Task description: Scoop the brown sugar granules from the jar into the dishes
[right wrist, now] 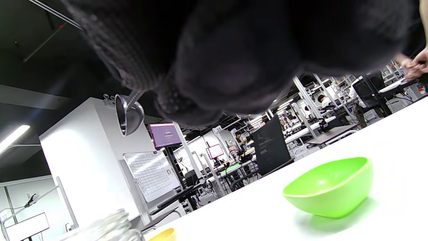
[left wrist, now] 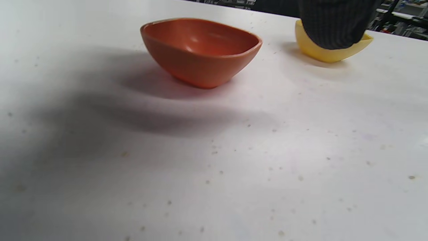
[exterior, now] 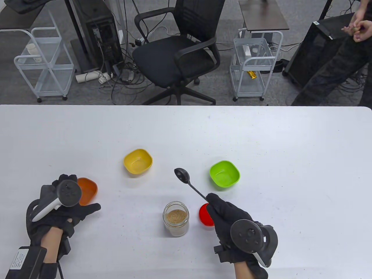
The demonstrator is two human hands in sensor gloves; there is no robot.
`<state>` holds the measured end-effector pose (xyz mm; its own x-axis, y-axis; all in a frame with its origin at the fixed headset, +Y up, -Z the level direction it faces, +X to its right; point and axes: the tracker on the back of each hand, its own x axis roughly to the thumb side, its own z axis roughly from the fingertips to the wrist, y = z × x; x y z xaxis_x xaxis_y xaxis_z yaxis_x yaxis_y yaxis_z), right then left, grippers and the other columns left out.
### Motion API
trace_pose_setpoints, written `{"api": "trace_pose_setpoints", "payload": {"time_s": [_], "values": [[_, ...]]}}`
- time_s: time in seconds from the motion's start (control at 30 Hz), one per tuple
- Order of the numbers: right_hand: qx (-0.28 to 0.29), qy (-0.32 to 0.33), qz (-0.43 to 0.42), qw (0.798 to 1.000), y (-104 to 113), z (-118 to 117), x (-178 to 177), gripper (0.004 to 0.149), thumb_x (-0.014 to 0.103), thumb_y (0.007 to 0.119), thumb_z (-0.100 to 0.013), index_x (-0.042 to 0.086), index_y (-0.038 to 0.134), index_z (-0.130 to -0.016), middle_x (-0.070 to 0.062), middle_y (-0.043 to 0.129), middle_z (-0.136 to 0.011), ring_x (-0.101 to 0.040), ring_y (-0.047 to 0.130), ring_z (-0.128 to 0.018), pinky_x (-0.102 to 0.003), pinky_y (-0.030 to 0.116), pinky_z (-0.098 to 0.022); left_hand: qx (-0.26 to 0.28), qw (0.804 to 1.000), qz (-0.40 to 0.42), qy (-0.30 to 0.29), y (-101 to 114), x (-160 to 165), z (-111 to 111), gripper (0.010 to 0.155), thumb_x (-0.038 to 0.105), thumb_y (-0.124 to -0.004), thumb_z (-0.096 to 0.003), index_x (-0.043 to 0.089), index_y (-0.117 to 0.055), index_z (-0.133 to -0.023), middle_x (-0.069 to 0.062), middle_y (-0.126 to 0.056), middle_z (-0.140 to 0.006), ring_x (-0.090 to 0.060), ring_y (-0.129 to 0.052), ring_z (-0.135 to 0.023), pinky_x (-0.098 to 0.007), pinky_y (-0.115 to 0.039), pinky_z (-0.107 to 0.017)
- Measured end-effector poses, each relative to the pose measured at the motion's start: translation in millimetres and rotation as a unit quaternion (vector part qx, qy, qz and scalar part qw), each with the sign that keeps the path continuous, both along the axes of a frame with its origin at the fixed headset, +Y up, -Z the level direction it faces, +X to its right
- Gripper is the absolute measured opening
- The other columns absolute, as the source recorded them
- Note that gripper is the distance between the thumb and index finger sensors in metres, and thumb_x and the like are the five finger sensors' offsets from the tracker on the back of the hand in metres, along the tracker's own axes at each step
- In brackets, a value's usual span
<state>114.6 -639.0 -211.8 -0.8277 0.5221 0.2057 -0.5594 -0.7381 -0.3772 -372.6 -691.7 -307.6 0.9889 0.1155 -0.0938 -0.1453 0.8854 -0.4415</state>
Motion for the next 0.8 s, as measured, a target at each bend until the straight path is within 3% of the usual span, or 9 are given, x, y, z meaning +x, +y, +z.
{"api": "trace_pose_setpoints", "payload": {"time_s": [0.23, 0.47, 0.8], "values": [[-0.013, -0.001, 0.005, 1.0, -5, -2, 0, 0.037, 0.043, 0.086, -0.049, 0.032, 0.089, -0.084, 0.007, 0.109, -0.05, -0.013, 0.105, -0.019, -0.036, 0.094, -0.027, -0.013, 0.999, 0.008, 0.031, -20, -7, -14, 0.126, 0.072, -0.076, -0.0515, -0.003, 0.002, -0.114, -0.035, 0.0, -0.123, -0.065, -0.022, -0.118, -0.074, -0.05, -0.082], [-0.016, 0.005, 0.008, 1.0, -6, -3, 0, 0.037, 0.043, 0.086, -0.049, 0.032, 0.088, -0.084, 0.007, 0.109, -0.05, -0.014, 0.105, -0.02, -0.036, 0.094, -0.027, -0.017, 0.999, 0.033, 0.031, -26, -12, -23, 0.123, 0.07, -0.078, -0.0523, -0.002, 0.0, -0.115, -0.032, -0.005, -0.124, -0.06, -0.027, -0.12, -0.072, -0.053, -0.082], [-0.029, 0.007, 0.007, 1.0, -10, -4, -2, 0.037, 0.042, 0.086, -0.049, 0.032, 0.088, -0.085, 0.007, 0.109, -0.051, -0.014, 0.105, -0.02, -0.036, 0.094, -0.028, 0.02, 0.997, 0.066, 0.026, -28, -7, -25, 0.11, 0.062, -0.079, -0.0577, -0.001, -0.011, -0.118, -0.031, -0.015, -0.125, -0.059, -0.038, -0.114, -0.064, -0.054, -0.084]]}}
